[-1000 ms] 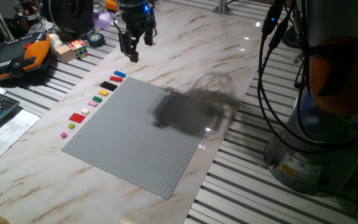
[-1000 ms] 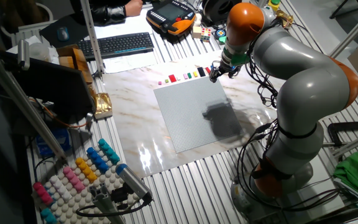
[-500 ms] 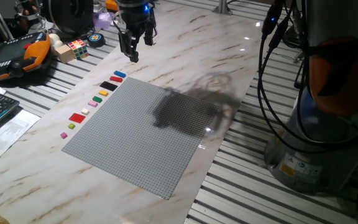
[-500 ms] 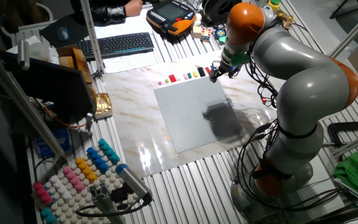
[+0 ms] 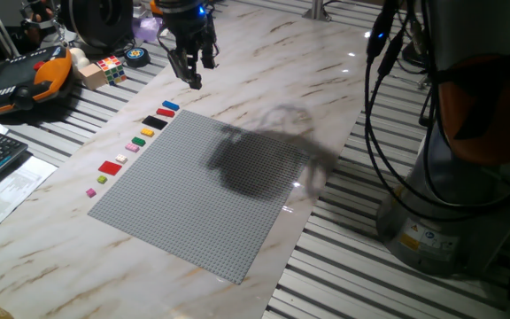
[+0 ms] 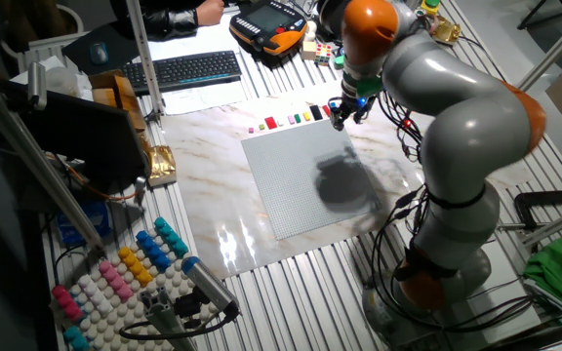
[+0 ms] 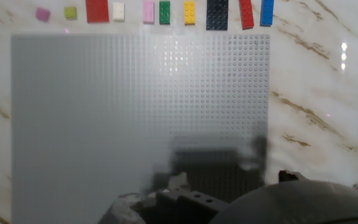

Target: Build with small Lego blocks

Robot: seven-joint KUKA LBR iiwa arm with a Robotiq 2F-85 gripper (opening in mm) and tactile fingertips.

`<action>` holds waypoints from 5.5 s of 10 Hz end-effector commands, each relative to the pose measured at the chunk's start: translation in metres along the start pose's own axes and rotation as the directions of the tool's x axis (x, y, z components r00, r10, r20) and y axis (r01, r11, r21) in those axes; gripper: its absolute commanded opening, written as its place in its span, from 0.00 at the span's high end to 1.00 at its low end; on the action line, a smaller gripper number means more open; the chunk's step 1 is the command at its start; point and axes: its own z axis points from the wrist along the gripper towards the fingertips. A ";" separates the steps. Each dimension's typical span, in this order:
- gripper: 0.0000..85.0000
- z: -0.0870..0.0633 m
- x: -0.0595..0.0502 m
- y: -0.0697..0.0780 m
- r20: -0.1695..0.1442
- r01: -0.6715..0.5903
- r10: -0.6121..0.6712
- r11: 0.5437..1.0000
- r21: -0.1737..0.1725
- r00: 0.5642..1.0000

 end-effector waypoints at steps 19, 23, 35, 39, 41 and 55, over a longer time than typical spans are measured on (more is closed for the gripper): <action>0.99 0.000 0.001 0.000 -0.046 -0.083 0.079 0.992 -0.091 0.996; 0.99 0.000 0.001 0.000 -0.036 -0.215 0.213 0.976 -0.048 0.976; 0.99 0.019 -0.069 -0.057 0.042 -0.172 0.173 0.985 -0.024 0.984; 0.99 0.030 -0.097 -0.091 0.073 -0.138 0.138 0.990 -0.017 0.988; 0.99 0.030 -0.097 -0.091 0.082 -0.158 0.158 0.987 -0.014 0.984; 0.59 0.072 -0.135 -0.098 0.094 -0.244 0.242 0.970 0.005 0.966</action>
